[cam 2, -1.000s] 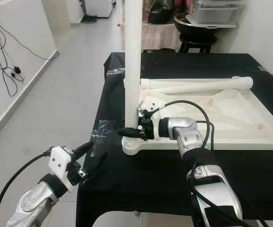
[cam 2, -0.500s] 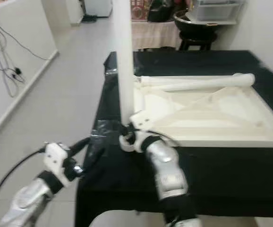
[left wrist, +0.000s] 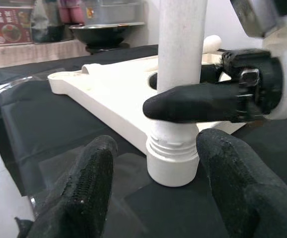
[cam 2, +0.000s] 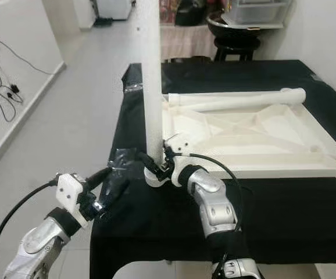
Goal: Building children table
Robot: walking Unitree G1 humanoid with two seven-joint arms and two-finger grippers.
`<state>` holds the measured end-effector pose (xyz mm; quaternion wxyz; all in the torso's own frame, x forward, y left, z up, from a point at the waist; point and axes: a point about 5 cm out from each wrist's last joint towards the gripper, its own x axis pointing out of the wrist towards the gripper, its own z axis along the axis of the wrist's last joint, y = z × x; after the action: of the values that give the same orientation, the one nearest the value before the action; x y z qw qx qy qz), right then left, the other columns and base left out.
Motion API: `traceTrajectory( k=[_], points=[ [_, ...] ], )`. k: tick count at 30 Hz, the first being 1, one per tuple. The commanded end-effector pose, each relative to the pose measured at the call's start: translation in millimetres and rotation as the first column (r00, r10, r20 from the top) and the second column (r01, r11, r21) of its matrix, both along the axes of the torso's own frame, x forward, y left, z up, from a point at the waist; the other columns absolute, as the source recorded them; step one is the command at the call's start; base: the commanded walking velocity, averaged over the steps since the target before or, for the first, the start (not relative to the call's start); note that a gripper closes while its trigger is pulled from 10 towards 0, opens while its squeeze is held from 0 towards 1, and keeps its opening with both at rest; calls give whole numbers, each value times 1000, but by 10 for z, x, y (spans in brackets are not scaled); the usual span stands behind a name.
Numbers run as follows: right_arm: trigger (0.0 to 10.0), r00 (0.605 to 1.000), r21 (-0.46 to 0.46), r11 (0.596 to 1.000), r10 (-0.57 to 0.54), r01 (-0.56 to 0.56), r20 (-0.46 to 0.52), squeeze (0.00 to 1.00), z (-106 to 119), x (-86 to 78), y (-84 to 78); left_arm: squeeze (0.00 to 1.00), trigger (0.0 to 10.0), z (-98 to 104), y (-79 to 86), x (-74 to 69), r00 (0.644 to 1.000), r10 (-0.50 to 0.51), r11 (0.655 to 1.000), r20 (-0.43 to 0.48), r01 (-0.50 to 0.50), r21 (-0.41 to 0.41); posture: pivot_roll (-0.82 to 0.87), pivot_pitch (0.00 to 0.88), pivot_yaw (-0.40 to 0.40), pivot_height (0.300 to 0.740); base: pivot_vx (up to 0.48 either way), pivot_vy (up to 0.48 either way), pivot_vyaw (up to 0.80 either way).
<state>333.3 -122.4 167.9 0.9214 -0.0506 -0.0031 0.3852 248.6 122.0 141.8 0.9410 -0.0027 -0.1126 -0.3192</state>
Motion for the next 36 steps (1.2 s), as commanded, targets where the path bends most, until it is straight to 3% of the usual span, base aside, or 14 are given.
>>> traceTrajectory(
  k=[1, 2, 3, 5, 7, 11, 17, 18, 20, 21, 26, 31, 34, 36],
  points=[
    [10000, 997, 1, 998, 64, -64, 38, 1000, 121, -3, 62, 0, 10000, -52, 12, -4, 1000, 1, 1000, -18, -1, 17, -120, 112, 16, 740, 0, 0, 0],
    [10000, 988, -43, 989, 141, -138, 61, 1000, 201, 26, 67, 0, 10000, -53, 7, -6, 1000, -2, 1000, -19, 3, 17, -112, 111, 12, 740, 0, 0, 0],
    [10000, 974, -87, 974, 213, -207, 72, 0, 267, 80, 58, 0, 10000, -53, 3, -11, 1000, -4, 1000, -19, 4, 17, -106, 111, 9, 740, 0, 0, 0],
    [10000, 974, -87, 974, 213, -207, 72, 0, 267, 80, 58, 0, 10000, -53, 3, -11, 1000, -4, 1000, -19, 4, 17, -106, 111, 9, 740, 0, 0, 0],
    [10000, 940, -149, 933, 337, -327, 45, 0, 356, 199, 29, 0, 10000, -53, -1, -24, 1000, -1, 1000, -17, 1, 17, -91, 110, 4, 740, 0, 0, 0],
    [10000, 911, -165, 898, 412, -408, -7, 0, 397, 263, 6, 0, 10000, -54, -5, -38, 1000, 1, 1000, -17, -1, 16, -86, 111, 2, 740, 0, 0, 0],
    [10000, 907, -135, 897, 413, -421, -89, 0, 396, 374, -58, 0, 10000, -68, -17, -66, 1000, 1, 1000, -22, -1, 17, -72, 108, -3, 740, 0, 0, 0],
    [3804, 905, -134, 895, 414, -424, -98, 0, 389, 377, -66, 0, 10000, -70, -18, -68, 1000, 1, 1000, -23, -1, 17, -72, 108, -3, 740, 0, 0, 0],
    [3804, 900, -128, 892, 423, -434, -105, 0, 390, 375, -77, 0, 10000, -73, -20, -71, 1000, 0, 1000, -24, 0, 18, -69, 107, -4, 740, 0, 0, 0],
    [0, 897, -121, 890, 428, -440, -109, 0, 397, 373, -93, 0, 10000, -76, -21, -74, 1000, 0, 1000, -25, 1, 18, -68, 107, -5, 740, 0, 0, 0],
    [0, 894, -112, 889, 434, -445, -111, 0, 407, 368, -118, 0, 10000, -83, -24, -80, 1000, -1, 1000, -26, 1, 18, -71, 104, -3, 740, 0, 0, 0],
    [0, 883, -107, 877, 460, -468, -92, 0, 400, 337, -247, 0, 10000, -100, -30, -86, 999, -10, 1000, -33, 11, 18, -81, 91, 10, 740, 0, 0, 0],
    [0, 917, -130, 907, 396, -400, -54, 0, 363, 328, -321, 0, 10000, -99, -26, -89, 999, -15, 1000, -35, 16, 20, -82, 95, 11, 740, 0, 0, 0],
    [0, 974, -140, 965, 225, -224, -12, 0, 274, 318, -397, 0, 10000, -92, -13, -98, 999, -15, 1000, -33, 15, 21, -86, 106, 5, 740, 0, 0, 0]
  ],
)
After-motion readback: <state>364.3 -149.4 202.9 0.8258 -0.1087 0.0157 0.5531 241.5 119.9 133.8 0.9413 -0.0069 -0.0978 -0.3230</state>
